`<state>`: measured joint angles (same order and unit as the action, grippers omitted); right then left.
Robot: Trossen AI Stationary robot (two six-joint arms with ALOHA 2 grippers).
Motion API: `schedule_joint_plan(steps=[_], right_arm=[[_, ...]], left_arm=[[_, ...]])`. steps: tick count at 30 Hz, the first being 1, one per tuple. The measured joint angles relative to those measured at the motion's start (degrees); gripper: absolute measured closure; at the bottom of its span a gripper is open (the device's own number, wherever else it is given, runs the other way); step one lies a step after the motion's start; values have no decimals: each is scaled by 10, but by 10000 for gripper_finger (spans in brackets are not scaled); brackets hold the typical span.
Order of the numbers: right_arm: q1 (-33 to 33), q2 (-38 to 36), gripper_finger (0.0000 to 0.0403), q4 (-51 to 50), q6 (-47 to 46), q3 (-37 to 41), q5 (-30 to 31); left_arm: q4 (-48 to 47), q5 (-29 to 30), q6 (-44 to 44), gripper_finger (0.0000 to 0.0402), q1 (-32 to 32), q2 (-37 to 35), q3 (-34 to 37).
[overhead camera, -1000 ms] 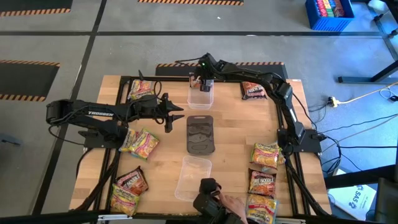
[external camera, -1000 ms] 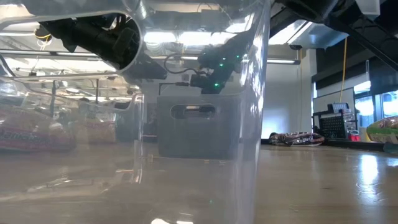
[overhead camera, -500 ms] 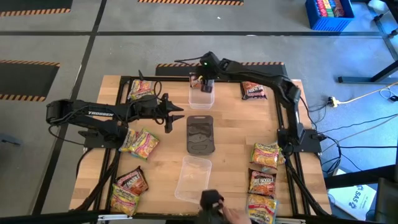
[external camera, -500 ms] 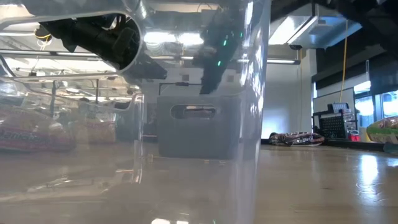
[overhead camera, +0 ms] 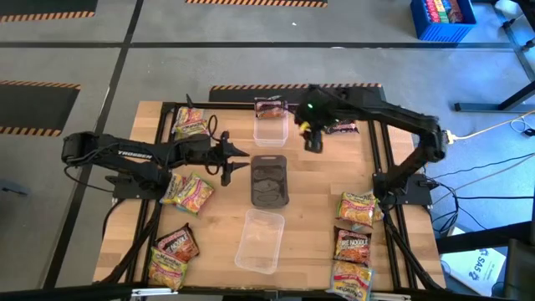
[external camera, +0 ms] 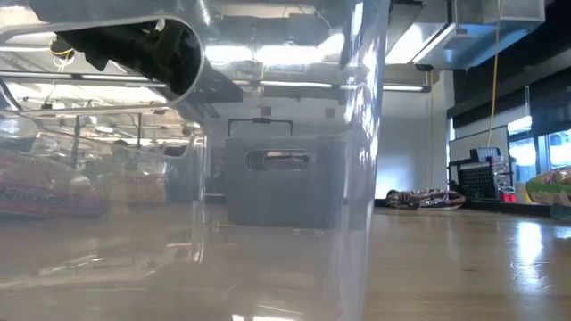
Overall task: Sort Maruchan noodles
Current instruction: Put the black noodle pack into the top transparent bin
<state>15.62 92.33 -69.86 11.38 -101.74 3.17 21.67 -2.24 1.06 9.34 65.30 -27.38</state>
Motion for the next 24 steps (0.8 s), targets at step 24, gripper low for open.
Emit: schedule_joint_plan(steps=[24], right_arm=[[213,-224,205,242,-101,421,7]], left_arm=[[26,31,-9,261,-28,0,0]])
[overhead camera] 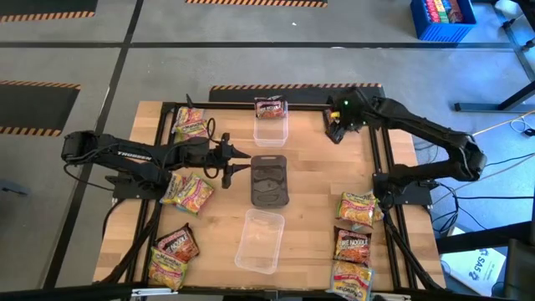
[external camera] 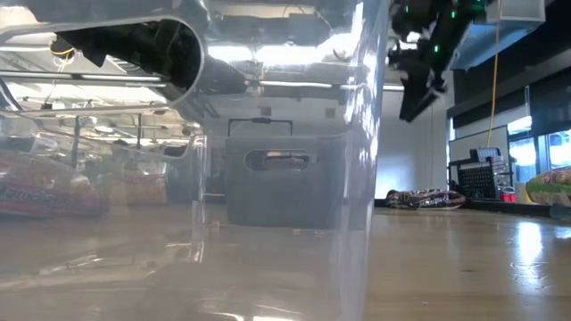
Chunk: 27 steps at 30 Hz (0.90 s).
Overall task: Sort Maruchan noodles
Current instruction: Put the black noodle pack into the top transparent bin
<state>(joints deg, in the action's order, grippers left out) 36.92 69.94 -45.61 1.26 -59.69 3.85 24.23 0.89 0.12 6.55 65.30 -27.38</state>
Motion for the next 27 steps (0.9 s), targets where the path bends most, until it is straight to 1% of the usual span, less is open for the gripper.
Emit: schedule_joint_plan(steps=[2,6,13,17,22,24,27], right_arm=[[32,8,205,15,0,19,-16],[88,26,205,35,4,44,-16],[163,92,205,33,9,52,-20],[192,129,205,32,20,52,-12],[218,165,205,32,22,52,12],[230,177,205,32,23,52,11],[233,182,201,47,24,51,-5]], left_arm=[[0,0,0,261,0,0,0],[0,0,0,261,0,0,0],[0,0,-1,261,0,0,0],[-1,0,-1,261,0,0,0],[-1,0,-1,261,0,0,0],[-1,0,-1,261,0,0,0],[-1,-1,-1,261,0,0,0]])
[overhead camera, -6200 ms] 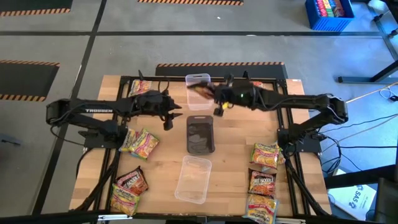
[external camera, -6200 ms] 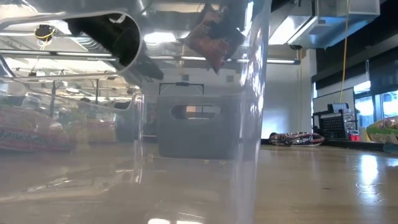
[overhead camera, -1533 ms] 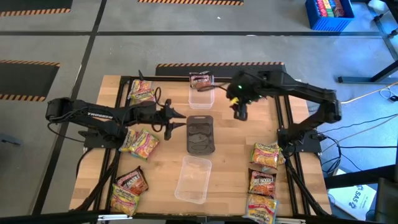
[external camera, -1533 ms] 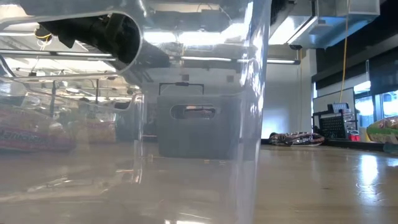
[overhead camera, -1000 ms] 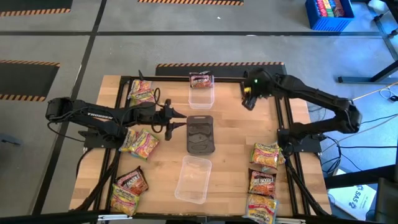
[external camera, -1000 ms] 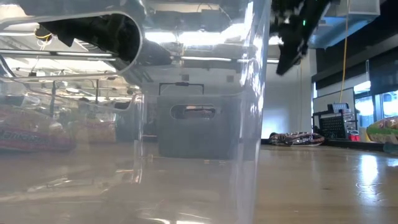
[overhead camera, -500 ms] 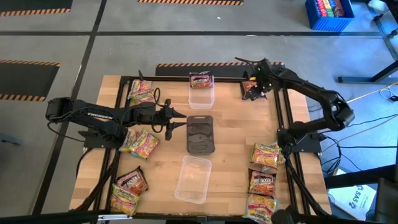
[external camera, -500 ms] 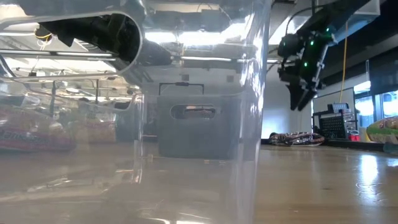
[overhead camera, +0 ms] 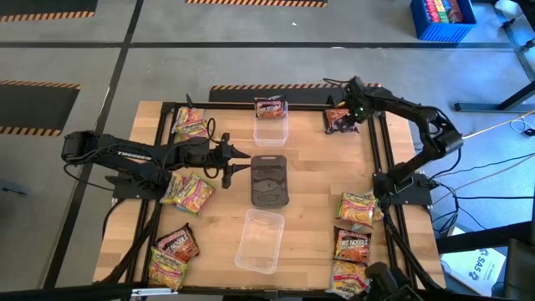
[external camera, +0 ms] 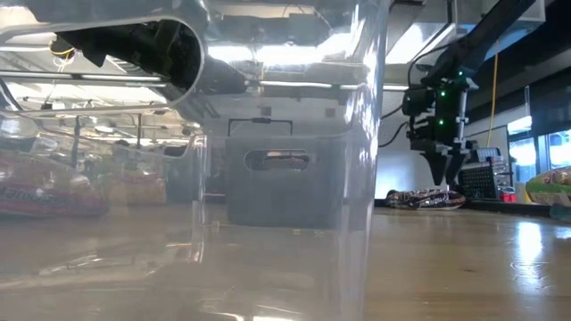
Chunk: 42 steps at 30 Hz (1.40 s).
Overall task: Sort Maruchan noodles
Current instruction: Put the black noodle pack into the top transparent bin
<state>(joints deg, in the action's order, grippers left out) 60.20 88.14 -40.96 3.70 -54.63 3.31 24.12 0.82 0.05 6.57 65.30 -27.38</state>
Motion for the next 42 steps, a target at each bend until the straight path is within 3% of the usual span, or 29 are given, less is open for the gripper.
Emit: schedule_joint_plan(steps=[10,20,25,37,42], right_arm=[[-2,5,124,24,9,0,-18],[-7,55,121,60,23,-1,-13],[-11,66,170,67,42,-2,0],[-17,65,367,67,79,-2,-6],[-17,60,396,64,102,-2,-7]], left_arm=[[-1,0,0,261,0,0,0],[14,0,0,261,0,25,0],[35,0,1,261,0,46,0],[40,2,1,261,1,56,0],[40,2,3,261,1,56,0]])
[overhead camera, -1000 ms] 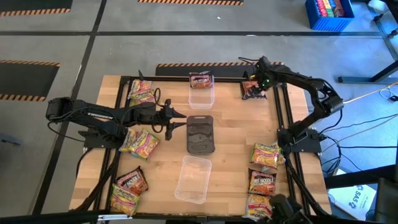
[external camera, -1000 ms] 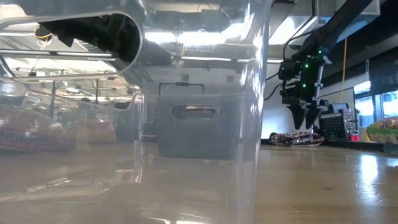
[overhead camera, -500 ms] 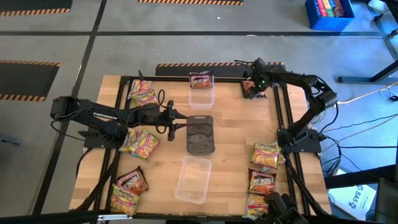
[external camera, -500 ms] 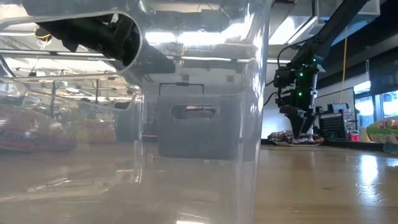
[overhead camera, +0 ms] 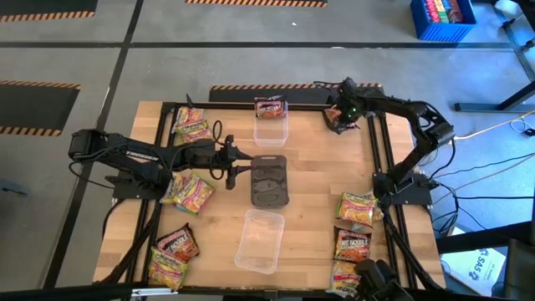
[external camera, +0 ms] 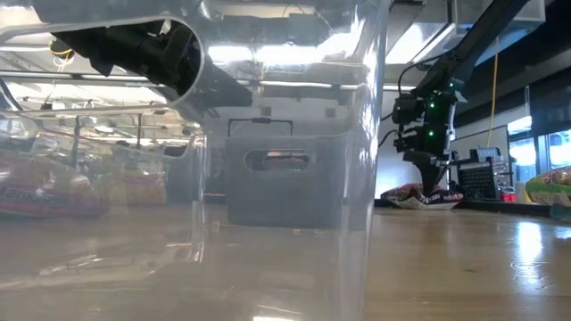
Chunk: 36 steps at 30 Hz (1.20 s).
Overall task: Sort Maruchan noodles
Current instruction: Put the black noodle pack into the top transparent bin
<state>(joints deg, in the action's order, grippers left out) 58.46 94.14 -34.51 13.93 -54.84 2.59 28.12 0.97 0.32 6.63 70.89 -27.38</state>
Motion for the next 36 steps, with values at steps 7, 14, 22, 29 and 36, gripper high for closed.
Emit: schedule_joint_plan(steps=[7,14,22,29,36], right_arm=[[-1,-65,401,-25,14,4,-17],[-74,-171,402,-79,15,3,-23],[-252,-275,402,-83,-4,2,-23],[-409,-277,402,-8,-3,2,8],[-522,-253,403,107,47,2,75]], left_arm=[[9,0,2,261,0,0,0],[27,-1,2,261,0,0,0],[35,25,-36,248,0,0,0],[33,11,-48,191,6,0,-5],[33,-51,-129,123,32,9,-36]])
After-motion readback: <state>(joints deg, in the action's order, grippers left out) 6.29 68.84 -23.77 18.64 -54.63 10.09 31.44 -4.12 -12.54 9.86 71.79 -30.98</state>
